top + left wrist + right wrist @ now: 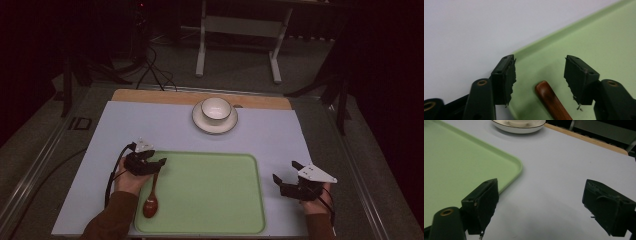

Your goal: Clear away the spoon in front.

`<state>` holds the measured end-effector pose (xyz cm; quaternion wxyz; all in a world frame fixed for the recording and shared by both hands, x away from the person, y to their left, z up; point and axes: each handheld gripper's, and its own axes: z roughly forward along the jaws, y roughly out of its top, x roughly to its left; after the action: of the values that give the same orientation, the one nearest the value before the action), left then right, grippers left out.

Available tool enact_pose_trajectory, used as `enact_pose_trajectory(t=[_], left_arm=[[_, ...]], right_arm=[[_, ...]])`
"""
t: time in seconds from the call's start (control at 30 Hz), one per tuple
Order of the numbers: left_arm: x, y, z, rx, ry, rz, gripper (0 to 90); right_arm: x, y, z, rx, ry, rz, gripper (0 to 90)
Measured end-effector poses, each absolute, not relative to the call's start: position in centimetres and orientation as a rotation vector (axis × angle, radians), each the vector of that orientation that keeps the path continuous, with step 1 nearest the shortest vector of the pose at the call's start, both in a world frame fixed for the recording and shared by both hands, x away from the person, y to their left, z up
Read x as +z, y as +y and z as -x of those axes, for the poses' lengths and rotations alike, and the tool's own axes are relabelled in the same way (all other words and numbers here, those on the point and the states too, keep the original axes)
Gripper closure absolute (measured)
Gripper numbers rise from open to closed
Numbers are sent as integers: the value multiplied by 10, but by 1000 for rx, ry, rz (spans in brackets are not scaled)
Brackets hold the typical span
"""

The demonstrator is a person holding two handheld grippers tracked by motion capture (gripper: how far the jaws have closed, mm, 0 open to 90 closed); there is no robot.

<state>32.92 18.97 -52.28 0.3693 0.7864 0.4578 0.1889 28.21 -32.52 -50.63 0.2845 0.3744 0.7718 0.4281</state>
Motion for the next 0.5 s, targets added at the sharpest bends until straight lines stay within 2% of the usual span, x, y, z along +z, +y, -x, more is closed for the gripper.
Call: enact_pose_trajectory(t=[0.27,0.5], left_arm=[[-519,192,-327,512,1199,-1976,321],[-512,196,-322,541,1186,-1930,307]], right_arm=[[-506,-325,-282,1147,2065,-998,135],[-506,-325,-282,1152,2062,-997,135]])
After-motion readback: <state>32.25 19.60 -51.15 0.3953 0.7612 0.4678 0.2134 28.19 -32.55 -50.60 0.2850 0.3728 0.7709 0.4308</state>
